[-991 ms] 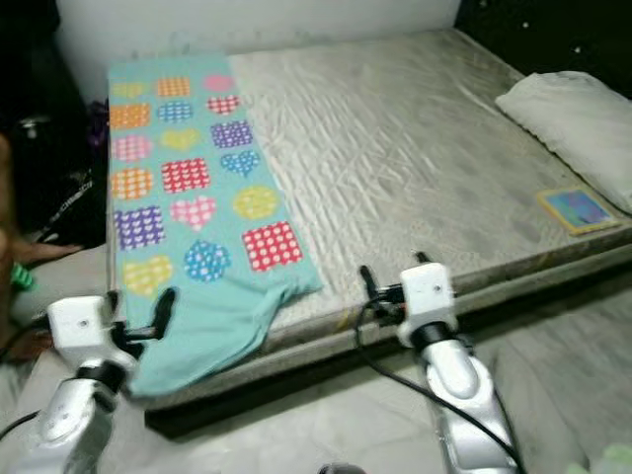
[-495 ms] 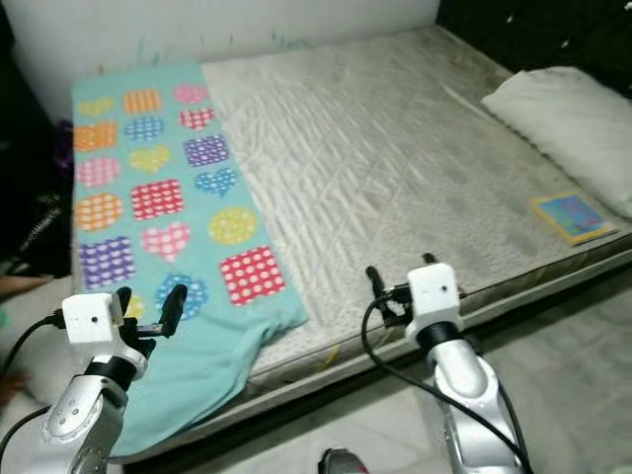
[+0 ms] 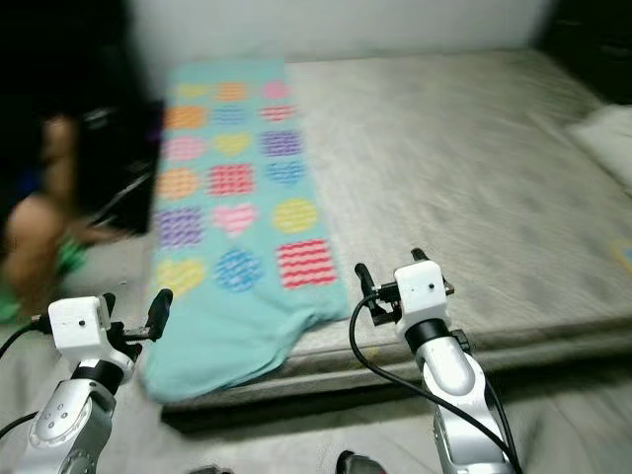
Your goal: Clean up the room
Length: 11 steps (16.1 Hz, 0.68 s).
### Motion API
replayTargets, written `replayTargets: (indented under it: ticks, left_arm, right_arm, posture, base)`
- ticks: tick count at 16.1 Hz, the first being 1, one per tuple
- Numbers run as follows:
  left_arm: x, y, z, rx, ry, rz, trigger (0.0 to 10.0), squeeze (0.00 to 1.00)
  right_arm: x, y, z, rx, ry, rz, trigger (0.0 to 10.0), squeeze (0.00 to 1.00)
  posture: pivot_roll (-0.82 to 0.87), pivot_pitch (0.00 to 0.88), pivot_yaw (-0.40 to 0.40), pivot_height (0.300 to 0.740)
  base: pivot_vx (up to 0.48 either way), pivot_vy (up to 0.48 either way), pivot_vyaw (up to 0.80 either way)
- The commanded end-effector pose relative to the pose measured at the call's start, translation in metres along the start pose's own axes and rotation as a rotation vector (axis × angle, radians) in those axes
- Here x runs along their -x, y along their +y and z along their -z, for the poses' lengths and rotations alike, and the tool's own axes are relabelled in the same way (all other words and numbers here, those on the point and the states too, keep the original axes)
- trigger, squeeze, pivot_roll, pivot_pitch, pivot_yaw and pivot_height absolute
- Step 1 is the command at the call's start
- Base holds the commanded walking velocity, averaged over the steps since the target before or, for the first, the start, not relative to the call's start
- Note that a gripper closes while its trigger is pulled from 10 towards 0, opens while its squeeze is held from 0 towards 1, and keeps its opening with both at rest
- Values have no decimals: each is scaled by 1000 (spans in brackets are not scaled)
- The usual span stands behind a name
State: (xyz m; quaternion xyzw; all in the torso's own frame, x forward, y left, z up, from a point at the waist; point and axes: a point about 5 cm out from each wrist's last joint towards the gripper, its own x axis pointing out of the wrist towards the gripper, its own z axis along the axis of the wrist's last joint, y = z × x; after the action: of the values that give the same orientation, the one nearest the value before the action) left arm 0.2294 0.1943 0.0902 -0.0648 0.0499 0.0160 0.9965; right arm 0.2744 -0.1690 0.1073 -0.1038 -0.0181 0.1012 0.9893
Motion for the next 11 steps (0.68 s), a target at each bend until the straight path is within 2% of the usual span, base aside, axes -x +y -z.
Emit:
replayTargets:
  ticks: [1, 4, 11]
  left_arm:
    - [0, -1, 1, 4, 6, 12, 10000, 0]
    - [0, -6, -1, 9, -12, 47, 10000, 0]
    - [0, -6, -1, 7, -10, 59, 10000, 0]
  right_arm:
    - [0, -1, 1, 3, 3, -1, 10000, 0]
    - [0, -2, 3, -3, 9, 7, 10000, 0]
    - [-1, -1, 3, -7, 7, 4, 10000, 0]
  posture:
    - [-166, 133, 2, 740]
    - [-166, 133, 2, 740]
    - [-166, 135, 4, 740]
  base:
    - [0, 0, 0]
    - [0, 0, 0]
    - [303, 0, 0]
